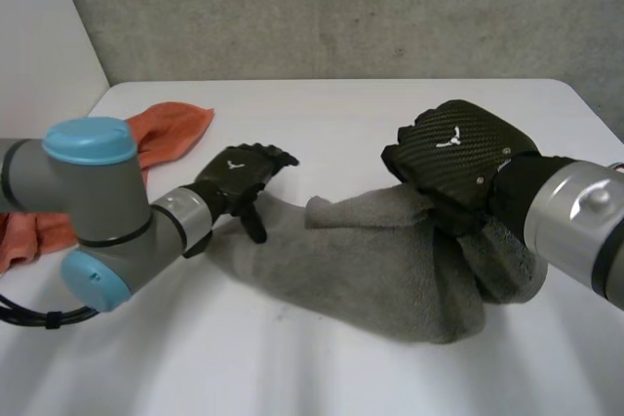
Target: Fold the laundry.
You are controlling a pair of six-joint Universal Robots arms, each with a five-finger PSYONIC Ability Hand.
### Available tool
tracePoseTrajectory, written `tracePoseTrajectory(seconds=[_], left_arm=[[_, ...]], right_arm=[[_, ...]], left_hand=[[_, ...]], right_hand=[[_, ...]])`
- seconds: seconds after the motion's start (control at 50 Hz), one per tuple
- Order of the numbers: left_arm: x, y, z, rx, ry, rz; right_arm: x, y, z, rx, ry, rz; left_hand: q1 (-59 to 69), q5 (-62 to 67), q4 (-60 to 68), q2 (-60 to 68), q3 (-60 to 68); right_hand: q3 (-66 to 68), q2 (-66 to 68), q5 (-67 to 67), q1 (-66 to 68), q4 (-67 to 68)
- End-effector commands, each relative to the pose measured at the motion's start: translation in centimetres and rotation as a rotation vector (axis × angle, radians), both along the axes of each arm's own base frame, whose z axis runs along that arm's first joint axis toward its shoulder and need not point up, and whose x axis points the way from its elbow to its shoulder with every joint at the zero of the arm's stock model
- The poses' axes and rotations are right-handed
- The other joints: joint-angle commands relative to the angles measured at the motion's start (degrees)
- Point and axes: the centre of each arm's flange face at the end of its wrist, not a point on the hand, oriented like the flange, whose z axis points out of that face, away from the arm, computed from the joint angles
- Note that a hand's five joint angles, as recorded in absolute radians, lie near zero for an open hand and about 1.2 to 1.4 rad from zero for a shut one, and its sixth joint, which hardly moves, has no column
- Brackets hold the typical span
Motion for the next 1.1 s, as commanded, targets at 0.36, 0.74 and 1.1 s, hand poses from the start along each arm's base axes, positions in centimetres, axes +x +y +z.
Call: tracePoseTrajectory(seconds=[0.36, 0.74, 1.1], left_arm=[[-4.2, -1.9, 2.0, -0.129, 0.045, 0.025], [-2.1, -1.3, 19.5, -0.801, 0.323, 0.190], [1.3, 9.9, -0.3, -0.209, -0.295, 0.006]], right_arm=[[1.8, -3.6, -2.0, -0.145, 0.087, 0.002], [5.6, -13.6, 4.3, -0.715, -0.393, -0.313], [0.4, -2.8, -15.2, 0.075, 0.262, -0.139]], left_hand=[[68.37, 67.26, 68.36, 68.31, 68.25], [68.37, 67.26, 68.36, 68.31, 68.25], [68.37, 67.26, 68.36, 68.31, 68.25]], right_hand=[[13.00, 13.37, 15.62, 28.17, 12.16], [13.00, 13.37, 15.62, 28.17, 12.16], [-7.24, -6.87, -4.62, 7.93, -8.08]])
